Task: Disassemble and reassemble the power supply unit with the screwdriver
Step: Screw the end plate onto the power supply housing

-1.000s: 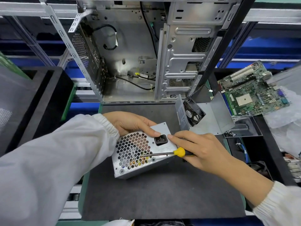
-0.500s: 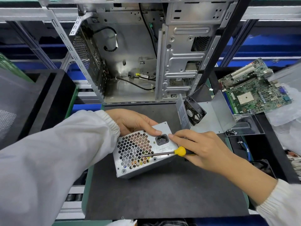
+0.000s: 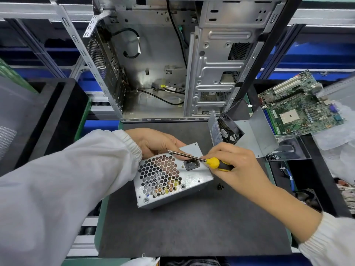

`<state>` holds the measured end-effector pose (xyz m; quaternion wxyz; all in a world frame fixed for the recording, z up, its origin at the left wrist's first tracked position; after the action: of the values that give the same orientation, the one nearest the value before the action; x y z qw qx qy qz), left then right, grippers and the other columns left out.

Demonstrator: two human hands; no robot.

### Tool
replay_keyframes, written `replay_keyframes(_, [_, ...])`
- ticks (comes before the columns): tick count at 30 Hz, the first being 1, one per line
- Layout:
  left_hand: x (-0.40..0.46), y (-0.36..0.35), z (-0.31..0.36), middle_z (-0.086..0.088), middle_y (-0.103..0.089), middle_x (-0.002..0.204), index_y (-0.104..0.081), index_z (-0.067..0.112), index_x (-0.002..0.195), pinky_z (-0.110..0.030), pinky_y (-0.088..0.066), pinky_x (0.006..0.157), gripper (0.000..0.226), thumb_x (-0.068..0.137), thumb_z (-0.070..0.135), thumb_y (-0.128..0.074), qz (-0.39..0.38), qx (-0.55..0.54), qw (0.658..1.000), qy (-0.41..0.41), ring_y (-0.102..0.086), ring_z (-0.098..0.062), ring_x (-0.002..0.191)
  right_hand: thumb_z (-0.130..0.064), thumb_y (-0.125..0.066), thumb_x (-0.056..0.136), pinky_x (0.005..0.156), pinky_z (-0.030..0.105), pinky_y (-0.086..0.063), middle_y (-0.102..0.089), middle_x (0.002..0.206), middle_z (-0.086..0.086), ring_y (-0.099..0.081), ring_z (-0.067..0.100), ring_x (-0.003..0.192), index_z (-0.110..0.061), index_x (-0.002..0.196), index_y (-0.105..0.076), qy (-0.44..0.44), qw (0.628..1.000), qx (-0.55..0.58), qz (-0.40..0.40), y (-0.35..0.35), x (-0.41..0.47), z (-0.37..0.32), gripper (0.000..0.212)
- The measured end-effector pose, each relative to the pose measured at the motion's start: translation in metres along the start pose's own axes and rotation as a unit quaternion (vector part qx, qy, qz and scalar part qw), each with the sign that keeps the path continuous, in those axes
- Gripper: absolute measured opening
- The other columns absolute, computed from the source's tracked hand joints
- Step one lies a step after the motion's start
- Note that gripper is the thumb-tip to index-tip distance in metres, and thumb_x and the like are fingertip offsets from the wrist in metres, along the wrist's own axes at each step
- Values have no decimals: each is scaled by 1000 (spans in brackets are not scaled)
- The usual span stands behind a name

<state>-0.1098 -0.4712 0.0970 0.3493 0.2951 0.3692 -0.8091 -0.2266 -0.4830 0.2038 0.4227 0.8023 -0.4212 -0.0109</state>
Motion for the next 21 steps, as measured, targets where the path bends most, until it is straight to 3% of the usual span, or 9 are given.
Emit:
replay_keyframes(4, [0, -2, 1, -8, -73, 94, -72, 6, 100, -27, -58, 76, 23, 82, 7, -59, -6, 3, 1000, -5, -71, -15, 77, -11, -68, 79, 53, 34, -49, -64, 84, -5, -60, 20, 65, -14, 87, -74, 3, 1000, -25, -14, 0, 4, -5, 11])
replay_keyframes(8, [-2, -2, 1, -10, -70, 101, -70, 6, 107, -30, -54, 83, 29, 80, 12, -63, 1, 17, 1000, 4, -68, -17, 82, -15, -66, 77, 50, 34, -49, -65, 84, -6, -59, 21, 63, -16, 86, -75, 15, 996, -75, -45, 0, 8, -10, 13])
replay_keyframes(13, [-2, -1, 1, -13, -66, 109, -65, 5, 117, -34, -49, 92, 38, 80, 13, -63, 10, 29, 1000, 2, -66, -19, 87, -3, -74, 72, 46, 33, -47, -65, 83, -5, -54, 19, 58, -15, 84, -74, 21, 992, -105, -70, -1, 10, -13, 17])
replay_keyframes(21, [-1, -2, 3, -9, -74, 95, -72, 8, 102, -27, -58, 77, 24, 81, 9, -60, -10, 10, 1000, -9, -72, -16, 79, -6, -71, 78, 50, 33, -48, -63, 85, -7, -55, 14, 63, -16, 85, -71, 12, 994, -91, -59, 0, 10, -10, 13])
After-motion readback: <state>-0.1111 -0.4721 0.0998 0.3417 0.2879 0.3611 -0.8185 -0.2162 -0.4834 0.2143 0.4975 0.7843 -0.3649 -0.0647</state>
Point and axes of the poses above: each hand's wrist, its own x-axis towards the middle knuckle, its own y-axis out of the back of the hand, z = x × y, the point moved 10 cm from there along x, towards the middle knuckle
